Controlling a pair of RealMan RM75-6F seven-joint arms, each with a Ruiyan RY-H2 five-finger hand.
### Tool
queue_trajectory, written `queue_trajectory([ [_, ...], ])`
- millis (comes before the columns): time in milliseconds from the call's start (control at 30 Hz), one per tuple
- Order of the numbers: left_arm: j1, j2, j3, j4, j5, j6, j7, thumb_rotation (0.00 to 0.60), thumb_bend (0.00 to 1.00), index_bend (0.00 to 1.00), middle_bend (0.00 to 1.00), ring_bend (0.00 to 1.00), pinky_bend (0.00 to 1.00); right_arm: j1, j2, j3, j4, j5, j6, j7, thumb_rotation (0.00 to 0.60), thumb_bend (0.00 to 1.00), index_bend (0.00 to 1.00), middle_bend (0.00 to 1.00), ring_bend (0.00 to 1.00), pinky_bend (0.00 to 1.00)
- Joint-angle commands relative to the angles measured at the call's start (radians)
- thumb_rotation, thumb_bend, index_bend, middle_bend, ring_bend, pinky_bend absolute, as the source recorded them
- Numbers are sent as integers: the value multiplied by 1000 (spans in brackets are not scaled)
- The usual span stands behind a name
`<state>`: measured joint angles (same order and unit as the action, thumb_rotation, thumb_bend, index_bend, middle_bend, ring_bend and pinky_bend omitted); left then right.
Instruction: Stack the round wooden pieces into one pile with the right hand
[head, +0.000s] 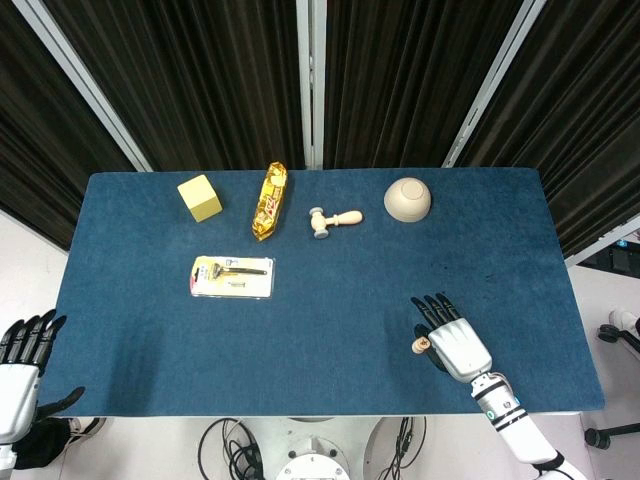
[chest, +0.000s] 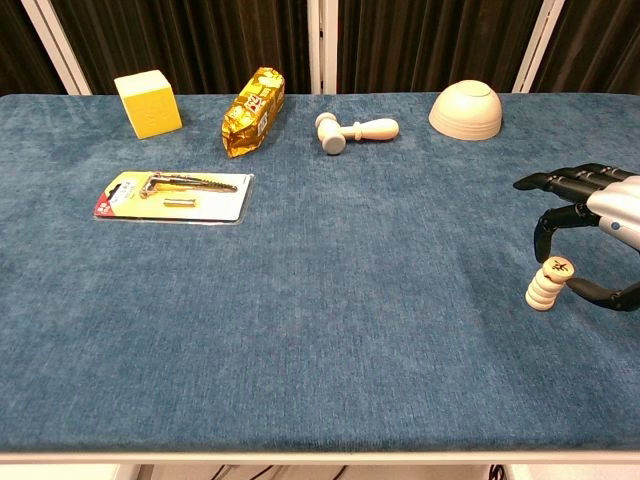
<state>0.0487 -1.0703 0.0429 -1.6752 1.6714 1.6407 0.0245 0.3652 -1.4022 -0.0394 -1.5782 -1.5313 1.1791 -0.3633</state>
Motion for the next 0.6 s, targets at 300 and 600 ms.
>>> queue_trajectory([
  [300,1,2,1,0,4,3,-6,600,95,26,0,0,0,1,-5,3,1,2,-9,-1,600,329,416,45,0,0],
  [600,2,3,2,0,6,7,-7,600,94,26,0,0,0,-1,0,1,-5,1,-12,-2,600,327,372,39,0,0],
])
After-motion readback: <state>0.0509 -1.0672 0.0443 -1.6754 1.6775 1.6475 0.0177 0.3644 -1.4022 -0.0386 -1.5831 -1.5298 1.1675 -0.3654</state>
